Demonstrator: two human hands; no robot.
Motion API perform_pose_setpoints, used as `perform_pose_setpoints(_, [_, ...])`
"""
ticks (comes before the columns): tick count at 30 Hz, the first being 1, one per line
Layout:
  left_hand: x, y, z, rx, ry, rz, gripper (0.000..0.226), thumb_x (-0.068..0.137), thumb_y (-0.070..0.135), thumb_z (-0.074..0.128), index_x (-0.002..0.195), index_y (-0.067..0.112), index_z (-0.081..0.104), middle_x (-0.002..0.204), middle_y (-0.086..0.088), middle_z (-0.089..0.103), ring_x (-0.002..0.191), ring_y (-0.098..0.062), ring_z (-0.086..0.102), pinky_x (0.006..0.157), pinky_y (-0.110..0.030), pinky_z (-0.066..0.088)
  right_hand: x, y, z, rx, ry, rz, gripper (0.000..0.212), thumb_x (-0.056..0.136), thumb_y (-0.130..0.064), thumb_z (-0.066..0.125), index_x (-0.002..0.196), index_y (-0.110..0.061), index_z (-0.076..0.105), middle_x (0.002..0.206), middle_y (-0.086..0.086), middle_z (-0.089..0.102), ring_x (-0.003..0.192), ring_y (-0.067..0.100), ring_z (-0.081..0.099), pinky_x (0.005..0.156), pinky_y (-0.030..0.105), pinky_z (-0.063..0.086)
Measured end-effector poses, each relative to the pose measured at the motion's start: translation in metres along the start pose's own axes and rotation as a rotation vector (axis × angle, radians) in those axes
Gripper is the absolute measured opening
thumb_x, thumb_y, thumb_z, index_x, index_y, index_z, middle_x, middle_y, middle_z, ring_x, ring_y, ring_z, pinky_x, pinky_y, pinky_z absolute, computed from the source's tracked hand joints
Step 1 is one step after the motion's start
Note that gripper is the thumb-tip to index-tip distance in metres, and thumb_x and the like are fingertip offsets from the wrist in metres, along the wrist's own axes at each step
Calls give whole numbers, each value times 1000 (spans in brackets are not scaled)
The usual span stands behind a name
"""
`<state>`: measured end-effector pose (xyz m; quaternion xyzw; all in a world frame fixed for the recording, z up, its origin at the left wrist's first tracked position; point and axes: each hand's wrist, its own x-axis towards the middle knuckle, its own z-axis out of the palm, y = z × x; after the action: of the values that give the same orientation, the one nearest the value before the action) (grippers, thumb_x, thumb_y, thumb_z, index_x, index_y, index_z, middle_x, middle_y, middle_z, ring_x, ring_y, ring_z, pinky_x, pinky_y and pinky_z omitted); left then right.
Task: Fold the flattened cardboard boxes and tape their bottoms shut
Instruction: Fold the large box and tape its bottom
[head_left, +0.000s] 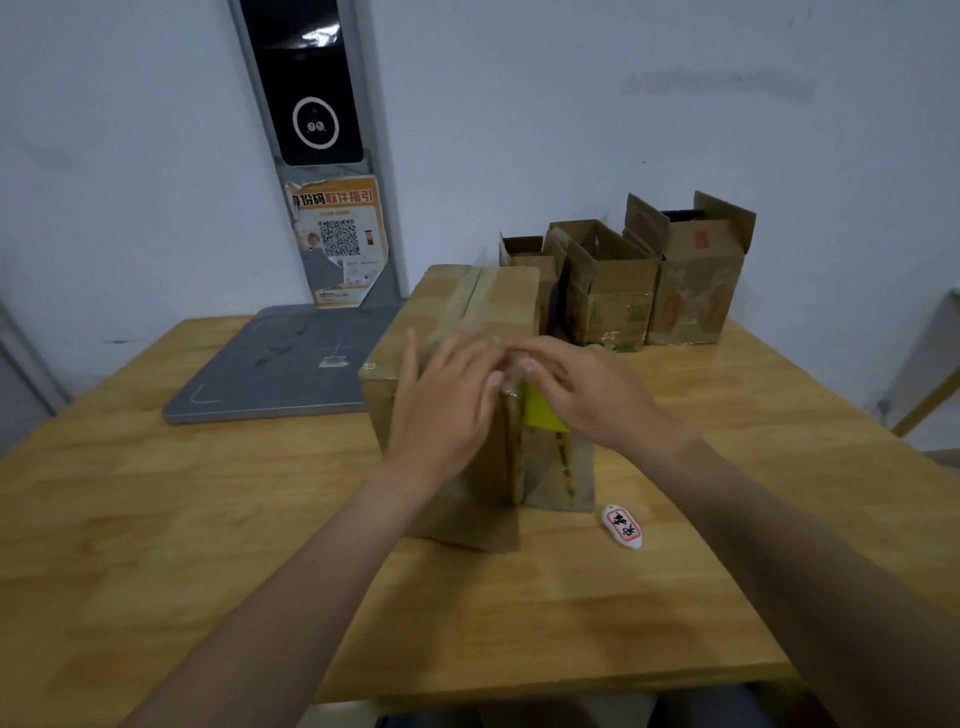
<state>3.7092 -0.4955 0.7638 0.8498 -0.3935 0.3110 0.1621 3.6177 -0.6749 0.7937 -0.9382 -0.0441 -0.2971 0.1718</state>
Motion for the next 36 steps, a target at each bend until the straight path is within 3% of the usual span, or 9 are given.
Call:
perform_pose_setpoints(3, [2,3,0,-41,-5,-28,52,108,46,22,144,36,58,150,18,55,144,-11,43,125,-50,13,-10,7,-5,266,-96,-46,43,97,-40,65,140,-39,55,102,-26,70,87,-4,66,75,17,51])
perform_pose_setpoints(7, [2,-5,4,-90,10,-48,48,108,50,28,144,39,57,149,21,54,143,-9,45,123,-47,18,-33,25,-12,588,-129,132,28,87,-33,80,104,-43,60,84,-9,75,75,7,71,59,24,56])
perform_pose_setpoints(11, [3,-3,6,-106,8,-46,46,109,50,31,143,38,58,148,21,55,142,-9,45,121,-44,23,-35,34,-9,315,8,145,28,84,-45,79,90,-38,53,69,-9,71,58,6,62,53,32,46])
perform_pose_setpoints(16, [4,-1,5,-145,10,-57,47,108,50,31,143,37,60,148,20,55,143,-9,44,120,-44,24,-20,35,0,103,-21,203,35,81,-62,73,87,-37,50,84,-10,66,85,14,61,70,40,53])
perform_pose_setpoints(20, [3,1,5,-180,6,-80,46,108,49,33,141,37,62,147,21,56,143,-8,43,120,-42,21,1,28,13,0,-37,191,34,82,-62,73,83,-39,49,77,-13,57,78,13,55,55,31,36])
perform_pose_setpoints(26, [6,2,4,-142,-38,-43,51,107,50,28,146,33,57,152,18,52,148,-9,38,125,-42,-2,15,24,10,-130,-43,60,32,85,-48,77,103,-36,54,90,-12,63,89,16,61,60,29,42])
perform_pose_setpoints(30, [9,4,0,-212,-48,-41,57,104,55,33,147,26,56,153,10,53,150,-11,36,126,-41,-5,30,21,-3,-137,-142,-163,71,82,-28,83,144,-34,47,144,-10,52,132,15,45,102,34,45])
perform_pose_setpoints(33, [1,-1,-6,-506,109,-237,55,96,45,65,142,17,55,153,-2,49,149,-20,36,128,-44,13,42,16,-6,-49,-296,-178,80,84,-20,82,150,-41,43,148,-13,52,136,14,42,110,36,41])
perform_pose_setpoints(36, [-23,-7,-7,-514,283,-659,67,93,38,72,147,13,41,158,-12,34,149,-31,25,122,-49,25,46,14,3,-89,-337,-157,68,87,-16,79,145,-40,53,148,-12,53,137,17,45,111,45,42])
